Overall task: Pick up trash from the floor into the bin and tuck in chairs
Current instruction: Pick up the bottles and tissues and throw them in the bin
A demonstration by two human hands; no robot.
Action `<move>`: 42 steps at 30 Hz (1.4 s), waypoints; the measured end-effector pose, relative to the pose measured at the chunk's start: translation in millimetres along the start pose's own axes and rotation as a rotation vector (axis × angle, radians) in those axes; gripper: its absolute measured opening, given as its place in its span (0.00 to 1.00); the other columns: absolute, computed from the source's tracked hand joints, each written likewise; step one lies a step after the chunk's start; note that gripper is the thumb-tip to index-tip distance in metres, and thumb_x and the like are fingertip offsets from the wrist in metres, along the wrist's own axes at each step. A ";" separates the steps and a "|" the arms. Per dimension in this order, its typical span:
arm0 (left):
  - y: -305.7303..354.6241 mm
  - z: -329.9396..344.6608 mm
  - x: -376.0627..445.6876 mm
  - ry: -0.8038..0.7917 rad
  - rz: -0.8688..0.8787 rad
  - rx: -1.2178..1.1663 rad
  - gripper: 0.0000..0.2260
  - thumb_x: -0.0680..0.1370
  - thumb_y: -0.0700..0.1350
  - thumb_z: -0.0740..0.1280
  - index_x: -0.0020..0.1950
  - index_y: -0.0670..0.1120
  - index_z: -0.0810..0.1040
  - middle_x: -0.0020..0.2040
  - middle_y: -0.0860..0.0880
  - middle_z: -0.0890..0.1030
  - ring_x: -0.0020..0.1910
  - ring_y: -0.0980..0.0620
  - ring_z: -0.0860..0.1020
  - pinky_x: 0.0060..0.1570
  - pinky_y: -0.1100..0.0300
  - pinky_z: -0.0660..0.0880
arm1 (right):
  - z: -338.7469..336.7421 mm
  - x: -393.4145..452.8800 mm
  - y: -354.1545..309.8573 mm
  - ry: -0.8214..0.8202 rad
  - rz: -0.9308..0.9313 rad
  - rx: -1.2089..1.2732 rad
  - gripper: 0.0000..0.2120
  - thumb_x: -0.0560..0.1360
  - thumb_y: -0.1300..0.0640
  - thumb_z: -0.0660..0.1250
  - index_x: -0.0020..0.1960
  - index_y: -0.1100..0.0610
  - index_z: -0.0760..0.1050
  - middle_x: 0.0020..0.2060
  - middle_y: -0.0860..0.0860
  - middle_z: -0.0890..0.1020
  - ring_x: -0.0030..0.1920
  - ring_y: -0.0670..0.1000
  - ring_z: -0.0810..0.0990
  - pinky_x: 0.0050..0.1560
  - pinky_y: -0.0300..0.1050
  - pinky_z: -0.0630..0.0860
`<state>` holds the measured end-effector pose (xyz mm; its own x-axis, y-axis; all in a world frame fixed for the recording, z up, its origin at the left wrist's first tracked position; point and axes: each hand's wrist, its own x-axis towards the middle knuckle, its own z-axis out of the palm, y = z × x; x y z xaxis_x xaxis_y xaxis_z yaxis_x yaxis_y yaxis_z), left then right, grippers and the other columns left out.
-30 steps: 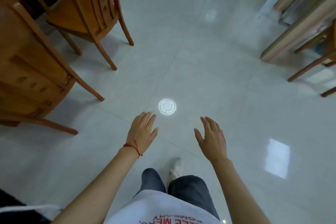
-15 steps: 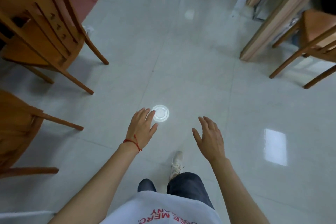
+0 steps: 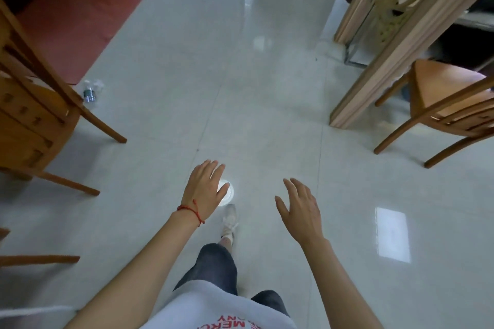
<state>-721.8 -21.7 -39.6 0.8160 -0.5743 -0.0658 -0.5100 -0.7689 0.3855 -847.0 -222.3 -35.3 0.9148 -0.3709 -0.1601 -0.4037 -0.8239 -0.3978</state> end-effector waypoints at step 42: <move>-92.5 -76.8 645.3 0.027 -0.204 -0.094 0.21 0.78 0.46 0.60 0.69 0.39 0.64 0.71 0.37 0.65 0.72 0.40 0.60 0.71 0.48 0.54 | -122.8 696.5 -3.2 -0.153 -0.151 -0.096 0.24 0.78 0.47 0.55 0.71 0.55 0.60 0.71 0.55 0.63 0.71 0.53 0.60 0.69 0.48 0.59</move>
<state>-127.1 -299.5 -46.9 0.9070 -0.4013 -0.1272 -0.3076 -0.8380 0.4507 -210.5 -530.6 -34.5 0.9536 -0.1772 -0.2433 -0.2552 -0.9046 -0.3414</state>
